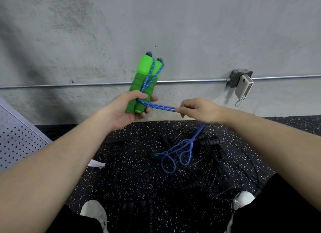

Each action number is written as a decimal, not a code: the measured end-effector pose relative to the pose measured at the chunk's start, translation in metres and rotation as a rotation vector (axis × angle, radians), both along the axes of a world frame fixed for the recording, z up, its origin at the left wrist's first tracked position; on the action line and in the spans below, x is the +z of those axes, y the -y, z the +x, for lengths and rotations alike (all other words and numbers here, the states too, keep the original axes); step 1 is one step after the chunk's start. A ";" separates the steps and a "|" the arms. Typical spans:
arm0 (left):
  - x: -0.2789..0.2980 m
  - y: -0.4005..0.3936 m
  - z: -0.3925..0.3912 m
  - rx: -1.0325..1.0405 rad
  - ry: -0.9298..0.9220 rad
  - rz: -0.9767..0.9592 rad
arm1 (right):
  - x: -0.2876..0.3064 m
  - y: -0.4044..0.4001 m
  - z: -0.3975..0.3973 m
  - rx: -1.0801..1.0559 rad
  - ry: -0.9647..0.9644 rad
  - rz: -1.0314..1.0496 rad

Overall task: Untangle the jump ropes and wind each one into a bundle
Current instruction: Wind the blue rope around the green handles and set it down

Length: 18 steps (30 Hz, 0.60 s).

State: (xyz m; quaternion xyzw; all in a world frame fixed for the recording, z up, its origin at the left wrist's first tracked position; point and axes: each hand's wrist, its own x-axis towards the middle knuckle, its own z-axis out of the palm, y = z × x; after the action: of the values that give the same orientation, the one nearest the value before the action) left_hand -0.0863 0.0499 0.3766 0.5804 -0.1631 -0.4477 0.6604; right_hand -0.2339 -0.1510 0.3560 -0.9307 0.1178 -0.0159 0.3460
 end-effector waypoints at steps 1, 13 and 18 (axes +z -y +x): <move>0.001 -0.003 -0.001 -0.081 0.009 0.002 | -0.002 0.003 0.001 -0.009 0.003 -0.015; -0.004 -0.008 -0.011 -0.797 0.422 0.371 | -0.006 0.015 0.002 0.086 -0.057 -0.069; -0.021 0.003 -0.029 -0.911 0.644 0.621 | -0.003 0.006 0.010 0.035 -0.054 -0.121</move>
State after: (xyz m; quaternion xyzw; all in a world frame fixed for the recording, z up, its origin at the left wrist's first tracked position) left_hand -0.1156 0.0469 0.3554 0.7227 -0.4467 -0.5130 0.1227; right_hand -0.2242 -0.1571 0.3526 -0.9520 0.1095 0.0080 0.2859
